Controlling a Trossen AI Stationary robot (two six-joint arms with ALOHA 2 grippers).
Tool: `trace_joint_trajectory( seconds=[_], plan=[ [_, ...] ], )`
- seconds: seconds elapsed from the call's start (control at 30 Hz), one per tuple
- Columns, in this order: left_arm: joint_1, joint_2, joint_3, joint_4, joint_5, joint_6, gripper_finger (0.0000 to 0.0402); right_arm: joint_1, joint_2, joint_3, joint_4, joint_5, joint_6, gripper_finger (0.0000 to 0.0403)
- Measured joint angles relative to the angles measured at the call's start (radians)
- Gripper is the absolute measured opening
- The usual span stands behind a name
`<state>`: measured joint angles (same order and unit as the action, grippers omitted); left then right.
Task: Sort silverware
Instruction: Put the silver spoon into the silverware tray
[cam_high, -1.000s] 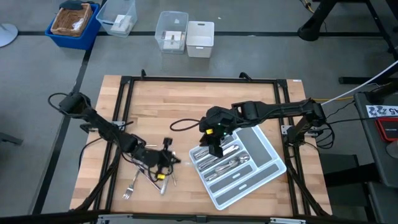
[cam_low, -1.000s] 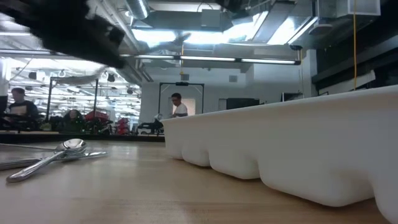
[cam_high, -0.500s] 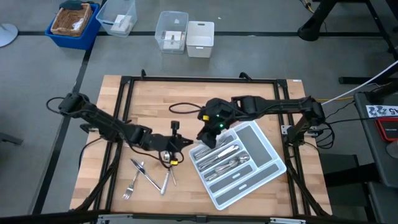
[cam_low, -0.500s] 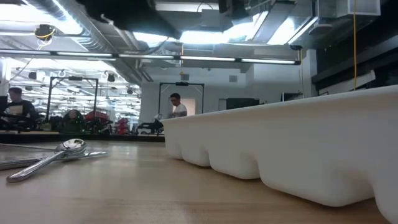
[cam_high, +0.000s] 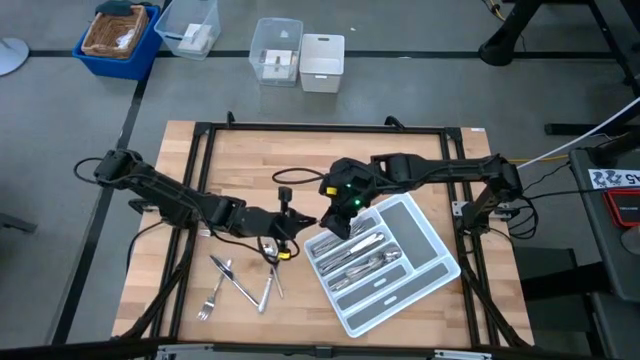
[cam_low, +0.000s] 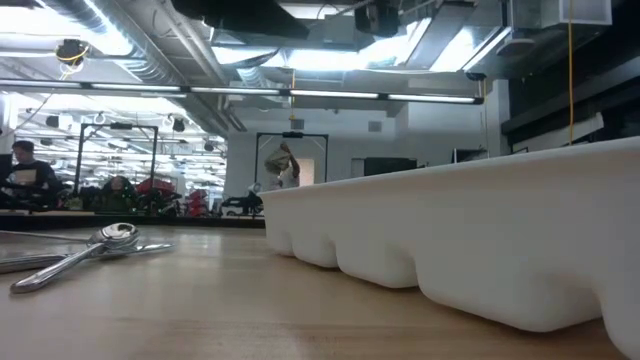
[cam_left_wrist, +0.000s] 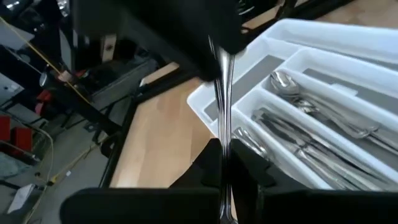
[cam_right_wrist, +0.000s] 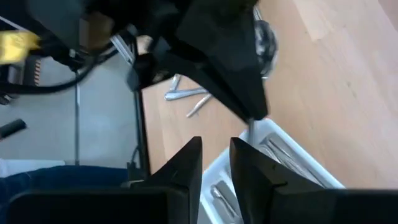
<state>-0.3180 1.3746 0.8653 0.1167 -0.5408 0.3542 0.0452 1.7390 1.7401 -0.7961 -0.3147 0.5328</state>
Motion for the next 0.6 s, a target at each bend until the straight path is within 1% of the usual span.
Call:
trace_joint_trajectory(
  seconds=[0.1,0.27,0.5,0.6],
  plan=[
    [-0.001,0.000,0.002,0.000,0.001,0.001,0.0006,0.000,0.000,-0.001,0.001,0.030,-0.040,0.0083],
    [-0.010,0.000,0.002,0.000,0.001,0.001,0.0004,0.000,0.000,-0.001,0.001,0.071,-0.051,0.0083],
    [-0.011,0.000,0.003,0.008,0.001,0.009,0.0006,0.000,0.006,0.000,-0.001,0.061,-0.051,0.0083],
    [-0.011,0.000,0.002,0.016,0.001,0.016,0.0004,0.000,0.017,-0.001,-0.034,0.060,-0.051,0.0083]
  ],
)
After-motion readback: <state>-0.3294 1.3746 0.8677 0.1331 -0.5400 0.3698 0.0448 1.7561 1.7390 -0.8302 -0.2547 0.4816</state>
